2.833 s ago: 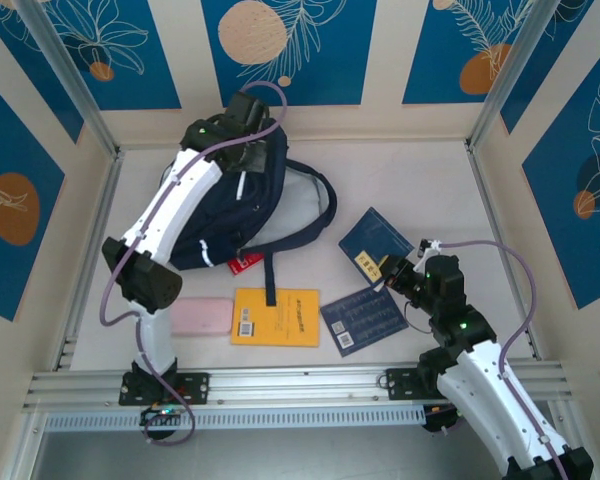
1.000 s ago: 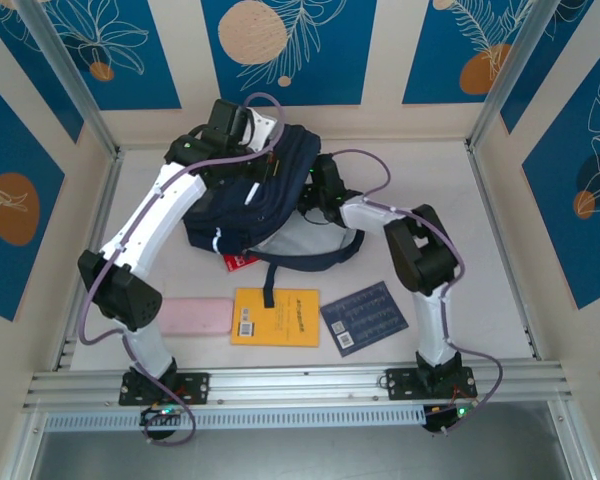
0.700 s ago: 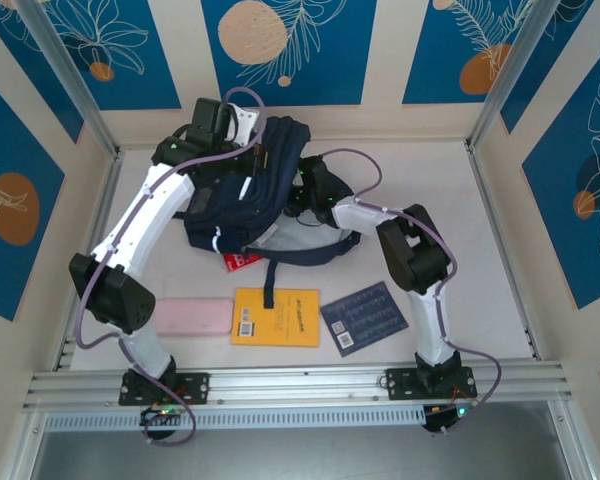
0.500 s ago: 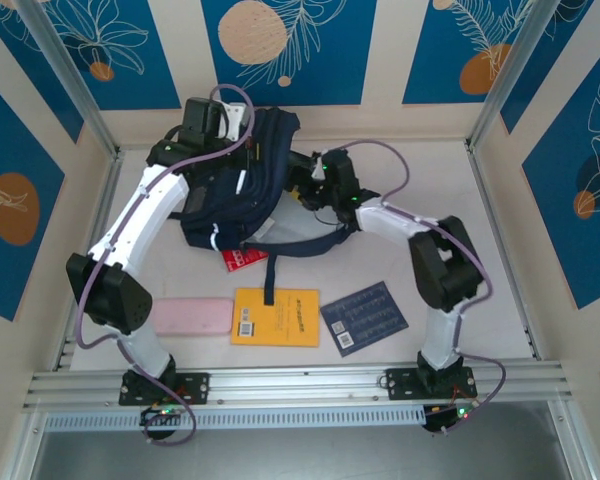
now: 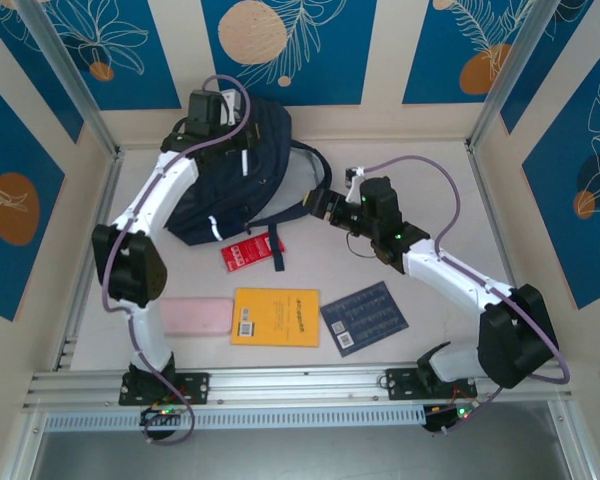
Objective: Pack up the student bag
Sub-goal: Close the student bag at the top-center of the table, then move the loose stationery to the center of the table.
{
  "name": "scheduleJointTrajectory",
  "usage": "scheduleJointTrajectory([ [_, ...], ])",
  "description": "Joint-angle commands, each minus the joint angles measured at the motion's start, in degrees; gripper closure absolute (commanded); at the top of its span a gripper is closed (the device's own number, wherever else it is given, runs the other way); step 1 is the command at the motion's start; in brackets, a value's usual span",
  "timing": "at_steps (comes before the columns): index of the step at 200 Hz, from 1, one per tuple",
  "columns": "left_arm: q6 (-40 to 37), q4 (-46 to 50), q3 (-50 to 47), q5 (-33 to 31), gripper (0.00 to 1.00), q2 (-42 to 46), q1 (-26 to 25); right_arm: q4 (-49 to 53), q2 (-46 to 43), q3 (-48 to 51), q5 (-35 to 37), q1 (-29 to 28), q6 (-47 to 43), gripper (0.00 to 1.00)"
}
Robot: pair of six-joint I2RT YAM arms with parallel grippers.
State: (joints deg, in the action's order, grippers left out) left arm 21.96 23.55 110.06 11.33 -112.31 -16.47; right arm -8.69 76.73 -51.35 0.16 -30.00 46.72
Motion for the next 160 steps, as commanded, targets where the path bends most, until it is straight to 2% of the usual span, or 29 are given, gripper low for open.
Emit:
scheduleJointTrajectory([
  [1,2.9,-5.8,0.1,8.2,0.51,0.9,0.5,1.8,-3.9,3.6,2.4,-0.2,-3.4,0.29],
  [13,4.8,-9.1,-5.2,9.5,0.38,3.6,0.5,2.0,-5.3,5.5,2.7,-0.1,-3.7,0.30],
  [32,6.7,-12.3,-12.6,9.9,0.29,8.8,0.5,2.1,-7.1,8.4,3.1,-0.1,-4.2,0.29],
  [61,8.8,-12.9,-23.1,8.8,0.28,17.1,0.4,1.4,-8.8,11.4,2.7,-0.2,-4.7,0.29],
  [90,11.2,-13.8,-38.2,1.0,0.27,27.7,0.4,1.3,-10.2,13.0,2.7,-1.0,-5.0,0.30],
  [108,14.5,-13.7,-46.0,-1.3,0.27,31.6,0.3,1.7,-10.8,13.6,3.3,-2.1,-5.7,0.31],
  [128,20.5,-11.4,-51.4,-2.4,0.22,31.5,0.2,2.7,-10.7,14.0,3.8,-3.3,-5.9,0.33],
  [146,22.3,-4.2,-51.4,-5.8,0.22,28.4,0.2,2.8,-10.6,15.0,3.9,-3.7,-5.0,0.35],
  [160,23.3,-2.5,-51.9,-5.7,0.22,26.3,0.1,2.6,-10.9,16.0,3.7,-3.7,-4.1,0.36],
])
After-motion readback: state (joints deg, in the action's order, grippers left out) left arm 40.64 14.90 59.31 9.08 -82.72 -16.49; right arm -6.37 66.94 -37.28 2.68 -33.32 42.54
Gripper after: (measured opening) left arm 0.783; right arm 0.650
